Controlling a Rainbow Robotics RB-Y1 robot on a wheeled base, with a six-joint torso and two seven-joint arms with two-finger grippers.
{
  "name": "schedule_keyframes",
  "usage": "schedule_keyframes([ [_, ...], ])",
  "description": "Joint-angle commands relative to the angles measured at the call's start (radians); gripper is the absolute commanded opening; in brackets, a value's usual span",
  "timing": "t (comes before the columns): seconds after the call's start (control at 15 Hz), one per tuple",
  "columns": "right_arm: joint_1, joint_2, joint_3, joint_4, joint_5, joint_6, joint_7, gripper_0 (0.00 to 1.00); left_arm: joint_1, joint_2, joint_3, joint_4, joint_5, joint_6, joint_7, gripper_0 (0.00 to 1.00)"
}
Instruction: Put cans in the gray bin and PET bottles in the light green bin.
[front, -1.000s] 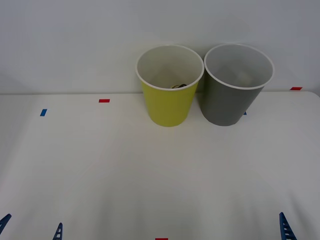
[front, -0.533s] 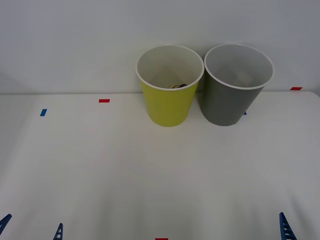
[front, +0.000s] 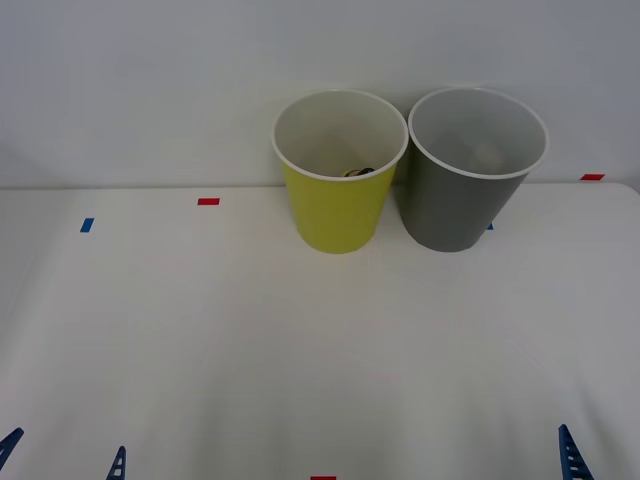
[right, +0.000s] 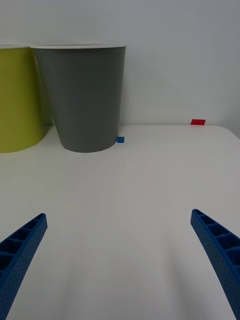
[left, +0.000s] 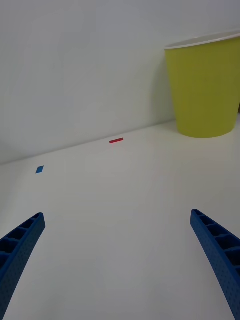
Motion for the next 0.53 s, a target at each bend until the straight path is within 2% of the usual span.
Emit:
schedule_keyframes([
  [0.07,0.000,0.000,0.000,0.000,0.000,0.000,0.000,1.00,0.000,0.000,0.000,0.000,0.000,0.000,0.000,1.00],
  [0.53,0.000,0.000,0.000,0.000,0.000,0.000,0.000,1.00,0.000,0.000,0.000,0.000,0.000,0.000,0.000,1.00],
])
